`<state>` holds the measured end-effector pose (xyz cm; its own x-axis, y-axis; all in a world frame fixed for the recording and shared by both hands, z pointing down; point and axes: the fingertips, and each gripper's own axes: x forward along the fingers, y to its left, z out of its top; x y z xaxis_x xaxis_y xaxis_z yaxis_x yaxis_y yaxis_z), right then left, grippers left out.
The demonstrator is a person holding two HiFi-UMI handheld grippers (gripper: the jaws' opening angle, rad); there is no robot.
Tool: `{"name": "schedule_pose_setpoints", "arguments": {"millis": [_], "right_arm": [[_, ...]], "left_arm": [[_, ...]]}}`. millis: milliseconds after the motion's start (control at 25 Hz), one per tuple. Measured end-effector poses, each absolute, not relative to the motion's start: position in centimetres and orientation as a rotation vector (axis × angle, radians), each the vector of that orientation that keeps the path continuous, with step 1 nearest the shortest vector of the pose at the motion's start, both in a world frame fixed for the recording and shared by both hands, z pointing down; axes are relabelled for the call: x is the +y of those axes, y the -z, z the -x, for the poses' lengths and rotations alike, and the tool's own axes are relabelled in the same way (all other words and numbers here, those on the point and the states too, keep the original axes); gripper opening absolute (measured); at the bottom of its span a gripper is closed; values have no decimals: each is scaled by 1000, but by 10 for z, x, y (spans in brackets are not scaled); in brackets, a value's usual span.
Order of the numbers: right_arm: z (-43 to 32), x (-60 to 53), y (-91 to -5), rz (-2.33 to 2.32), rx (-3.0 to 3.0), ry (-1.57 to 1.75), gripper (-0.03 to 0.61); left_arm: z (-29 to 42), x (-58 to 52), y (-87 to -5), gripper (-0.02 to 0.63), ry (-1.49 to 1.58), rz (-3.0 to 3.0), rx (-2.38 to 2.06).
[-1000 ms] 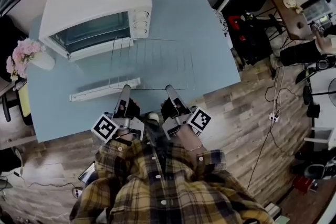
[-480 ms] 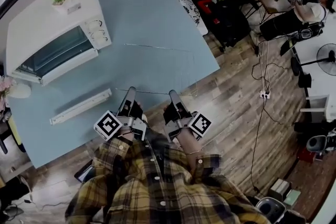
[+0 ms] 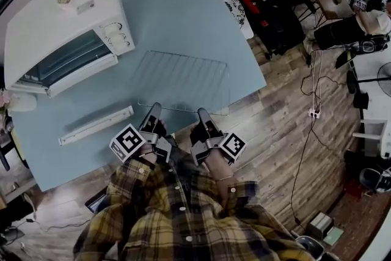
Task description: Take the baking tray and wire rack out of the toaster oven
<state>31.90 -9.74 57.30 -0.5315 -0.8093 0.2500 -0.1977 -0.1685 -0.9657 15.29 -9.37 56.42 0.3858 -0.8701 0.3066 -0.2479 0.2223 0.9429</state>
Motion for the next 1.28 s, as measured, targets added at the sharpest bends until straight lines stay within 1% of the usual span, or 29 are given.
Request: {"name": "schedule_pose_setpoints", "arguments": {"millis": [40,120,160,280,400,440,520,640,720,800,960,1280], "right_arm": [[-316,-99,-578,1164,1610,1772,25],[-312,-101,-588,1202,1545,1820,25],[-311,-102,-593,1220,1514,1839,25],[-305,-107,-603,1266,1476,1874,25],[-300,-109,-608,1318,1524,1907,25],[-298,-110,-608,1322,1555,1918,40],[-291,-110,-605,1301,1612,1941,137],[-282,-109,-601,1225,1607,1997,213],[-277,-106,-600,1168,1581,2044,246],[-272,-102,-599,1116,1570,2094,262],[-261,-91,-597,1017,1553,2168,266],[-250,-86,-592,790,1377,2223,339]], "left_arm": [[-151,-95,-566,31,578,-1303,-1137],[-148,-96,-568,108,573,-1288,-1133],[-146,-97,-568,134,568,-1282,-1136],[-141,-95,-569,186,555,-1265,-1153],[-141,-92,-569,193,564,-1250,-1132],[-141,-91,-569,193,570,-1245,-1121],[-144,-90,-570,193,573,-1242,-1103],[-148,-90,-571,193,564,-1252,-1087],[-151,-91,-571,193,562,-1261,-1079],[-154,-92,-570,193,562,-1265,-1073],[-158,-96,-568,193,571,-1274,-1066],[-148,-93,-560,193,620,-1282,-1084]]}}
